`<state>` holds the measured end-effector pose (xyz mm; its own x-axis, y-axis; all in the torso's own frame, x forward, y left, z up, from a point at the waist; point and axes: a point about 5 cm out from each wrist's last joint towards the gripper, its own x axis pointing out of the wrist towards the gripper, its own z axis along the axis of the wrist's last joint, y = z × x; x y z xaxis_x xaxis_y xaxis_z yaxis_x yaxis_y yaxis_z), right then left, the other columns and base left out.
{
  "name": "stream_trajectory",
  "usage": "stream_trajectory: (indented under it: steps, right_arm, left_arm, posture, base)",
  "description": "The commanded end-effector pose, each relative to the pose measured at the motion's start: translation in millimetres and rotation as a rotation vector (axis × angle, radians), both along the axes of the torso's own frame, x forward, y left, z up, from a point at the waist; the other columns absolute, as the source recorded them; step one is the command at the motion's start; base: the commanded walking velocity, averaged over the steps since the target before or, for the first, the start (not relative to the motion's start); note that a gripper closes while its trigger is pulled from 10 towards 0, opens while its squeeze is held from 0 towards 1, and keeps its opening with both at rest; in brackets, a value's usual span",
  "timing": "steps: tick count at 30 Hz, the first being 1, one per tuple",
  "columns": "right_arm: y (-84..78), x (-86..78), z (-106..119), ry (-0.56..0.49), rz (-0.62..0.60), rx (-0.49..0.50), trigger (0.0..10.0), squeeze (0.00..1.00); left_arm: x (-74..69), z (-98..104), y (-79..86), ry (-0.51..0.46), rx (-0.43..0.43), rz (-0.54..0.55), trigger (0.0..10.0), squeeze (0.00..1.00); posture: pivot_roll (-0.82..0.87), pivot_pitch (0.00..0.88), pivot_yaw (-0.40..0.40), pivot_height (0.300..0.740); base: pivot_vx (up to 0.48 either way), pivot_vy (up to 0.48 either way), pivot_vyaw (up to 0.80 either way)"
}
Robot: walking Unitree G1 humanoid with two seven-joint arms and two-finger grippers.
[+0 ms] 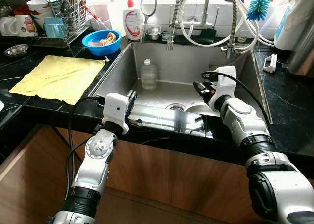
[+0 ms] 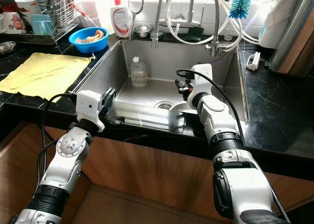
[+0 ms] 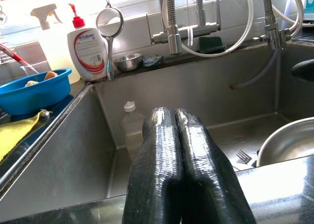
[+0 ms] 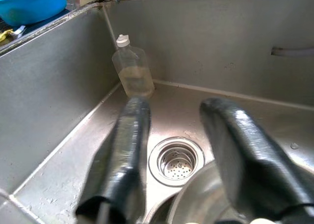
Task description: Kitchen organization
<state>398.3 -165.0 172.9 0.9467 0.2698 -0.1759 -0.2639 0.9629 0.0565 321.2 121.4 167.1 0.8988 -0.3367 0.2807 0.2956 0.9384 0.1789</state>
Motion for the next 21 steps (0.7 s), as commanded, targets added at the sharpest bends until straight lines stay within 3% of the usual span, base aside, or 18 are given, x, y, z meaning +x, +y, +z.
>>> stream_trajectory:
  steps: [1,7,8,10,11,15,17,21]
  right_arm:
    - [2.1,3.6,11.0,-0.031,0.003,-0.006,10.0,1.0]
    - [0.4,4.2,20.9,-0.098,-0.032,-0.059,10.0,1.0]
    - [0.0,3.8,29.1,-0.161,-0.047,-0.102,10.0,0.93]
    - [0.1,3.5,32.8,-0.189,-0.052,-0.118,10.0,0.93]
    - [1.5,2.0,39.9,-0.237,-0.054,-0.113,10.0,0.0]
    - [7.7,-14.8,64.2,-0.442,-0.084,-0.155,10.0,0.0]
    - [7.7,-14.8,64.2,-0.442,-0.084,-0.155,10.0,0.0]
    - [9.2,-34.8,69.7,-0.545,-0.133,-0.125,10.0,0.0]
  left_arm:
    - [-0.1,1.4,1.8,-0.001,0.011,0.006,10.0,0.0]
    - [-0.4,1.5,2.4,-0.002,0.011,0.008,10.0,0.0]
    - [-0.5,1.7,2.5,-0.003,0.011,0.009,10.0,0.0]
    - [-0.4,1.9,2.5,-0.004,0.011,0.009,10.0,0.0]
    - [-0.3,2.1,2.9,-0.005,0.011,0.011,10.0,0.0]
    - [1.2,4.3,4.0,-0.016,0.009,0.021,10.0,0.0]
    - [1.2,4.3,4.0,-0.016,0.009,0.021,10.0,0.0]
    - [1.7,6.1,4.5,-0.028,0.003,0.028,10.0,0.0]
  posture:
    - [0.01,0.0,0.041,0.74]
    - [0.01,0.0,0.042,0.74]
    - [0.01,0.0,0.041,0.74]
    - [0.01,0.0,0.041,0.74]
    - [0.01,0.0,0.042,0.74]
    - [0.0,0.0,0.044,0.74]
    - [0.0,0.0,0.044,0.74]
    - [-0.01,0.0,0.044,0.74]
  base:
    - [0.0,0.0,0.0]
    - [0.0,0.0,0.0]
    - [0.0,0.0,0.0]
    - [0.0,0.0,0.0]
    - [0.0,0.0,0.0]
    - [0.0,0.0,0.0]
    - [0.0,0.0,0.0]
    - [0.0,0.0,0.0]
